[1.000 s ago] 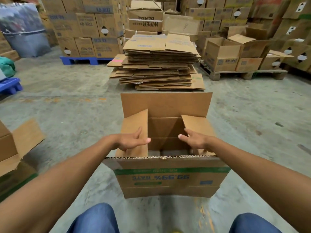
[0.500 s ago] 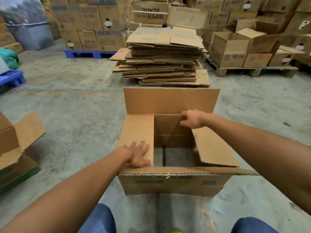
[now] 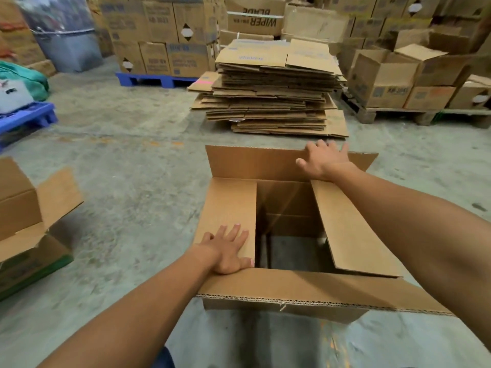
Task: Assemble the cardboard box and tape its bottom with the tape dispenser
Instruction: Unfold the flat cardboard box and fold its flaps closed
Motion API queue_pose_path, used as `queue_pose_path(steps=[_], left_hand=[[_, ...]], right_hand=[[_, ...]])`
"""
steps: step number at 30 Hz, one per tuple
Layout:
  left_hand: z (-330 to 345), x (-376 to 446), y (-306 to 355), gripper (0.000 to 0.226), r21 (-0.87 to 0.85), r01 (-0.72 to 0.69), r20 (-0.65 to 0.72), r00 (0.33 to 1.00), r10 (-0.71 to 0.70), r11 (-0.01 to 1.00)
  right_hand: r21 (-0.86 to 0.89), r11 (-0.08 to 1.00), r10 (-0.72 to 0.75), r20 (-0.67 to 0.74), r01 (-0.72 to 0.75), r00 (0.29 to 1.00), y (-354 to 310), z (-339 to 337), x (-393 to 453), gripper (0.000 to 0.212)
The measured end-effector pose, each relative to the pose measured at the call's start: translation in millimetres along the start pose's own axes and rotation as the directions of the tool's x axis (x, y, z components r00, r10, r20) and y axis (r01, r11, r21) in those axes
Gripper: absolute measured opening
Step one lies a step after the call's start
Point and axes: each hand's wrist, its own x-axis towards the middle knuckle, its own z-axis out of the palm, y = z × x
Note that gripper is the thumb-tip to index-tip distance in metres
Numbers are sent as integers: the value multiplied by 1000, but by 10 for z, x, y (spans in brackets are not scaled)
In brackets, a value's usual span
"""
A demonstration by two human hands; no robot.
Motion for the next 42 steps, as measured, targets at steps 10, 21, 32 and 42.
queue_pose_path(steps=[10,21,32,42], left_hand=[[-826,-399,13,108,-302,-36,274,954,123,953],[-983,-428,-372,48,-137,-96,-360,932,41,986],[24,531,-648,68,-506,9,-372,900,-228,862],[169,559,-587,58,-554,-70,-547,782,-299,830]], right_hand=[[144,981,-183,487,129,854,139,417,-493,75],[187,964,-22,765,-189,643,174,-34,-280,91],[149,988,-8,366,-50,931,1049,861,-796,64],[297,950,50,174,-101,983,1158,1310,-999,66]])
